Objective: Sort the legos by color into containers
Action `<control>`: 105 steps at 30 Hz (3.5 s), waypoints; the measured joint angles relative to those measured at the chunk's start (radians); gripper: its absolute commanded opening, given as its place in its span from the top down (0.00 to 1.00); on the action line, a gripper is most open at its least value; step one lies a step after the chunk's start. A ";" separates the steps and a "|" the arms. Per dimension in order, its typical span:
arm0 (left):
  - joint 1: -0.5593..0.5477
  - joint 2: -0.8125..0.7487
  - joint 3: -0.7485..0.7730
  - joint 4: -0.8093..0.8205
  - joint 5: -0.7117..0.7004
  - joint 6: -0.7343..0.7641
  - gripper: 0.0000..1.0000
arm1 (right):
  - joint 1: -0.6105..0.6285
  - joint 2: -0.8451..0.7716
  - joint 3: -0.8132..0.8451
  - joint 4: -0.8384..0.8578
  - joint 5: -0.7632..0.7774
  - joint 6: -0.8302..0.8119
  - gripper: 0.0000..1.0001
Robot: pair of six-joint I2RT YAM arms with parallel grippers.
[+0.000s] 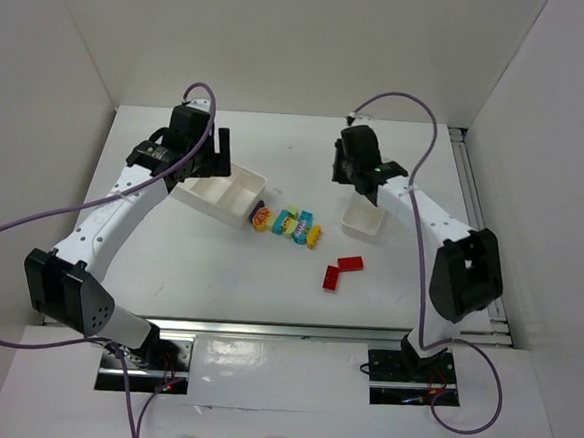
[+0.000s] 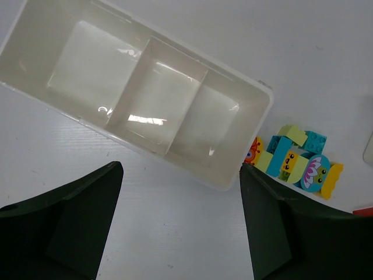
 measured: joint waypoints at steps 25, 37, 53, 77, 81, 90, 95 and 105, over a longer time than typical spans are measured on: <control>0.000 0.058 0.031 0.000 0.104 -0.003 0.09 | -0.085 -0.185 -0.352 -0.068 0.006 0.119 0.16; 0.000 0.073 0.031 -0.006 0.111 -0.003 0.08 | -0.045 -0.386 -0.397 -0.157 0.031 0.188 0.16; -0.016 0.077 0.031 -0.013 0.108 -0.004 0.08 | 0.289 -0.455 -0.686 -0.220 -0.039 0.512 0.05; -0.018 0.077 0.031 -0.028 0.037 -0.002 0.07 | 0.283 -0.224 -0.313 -0.225 0.038 0.348 0.90; -0.018 0.079 0.035 -0.036 0.029 -0.004 0.07 | 0.108 -0.172 -0.152 -0.224 0.072 0.271 0.89; -0.018 0.090 0.048 -0.052 0.026 -0.004 0.07 | -0.201 0.130 0.112 -0.195 0.086 0.152 0.88; -0.018 0.090 0.048 -0.058 0.023 -0.004 0.07 | -0.250 0.232 0.185 -0.177 0.082 0.112 0.84; -0.018 0.090 0.048 -0.064 0.021 -0.002 0.07 | -0.299 0.314 0.301 -0.163 0.071 0.089 0.29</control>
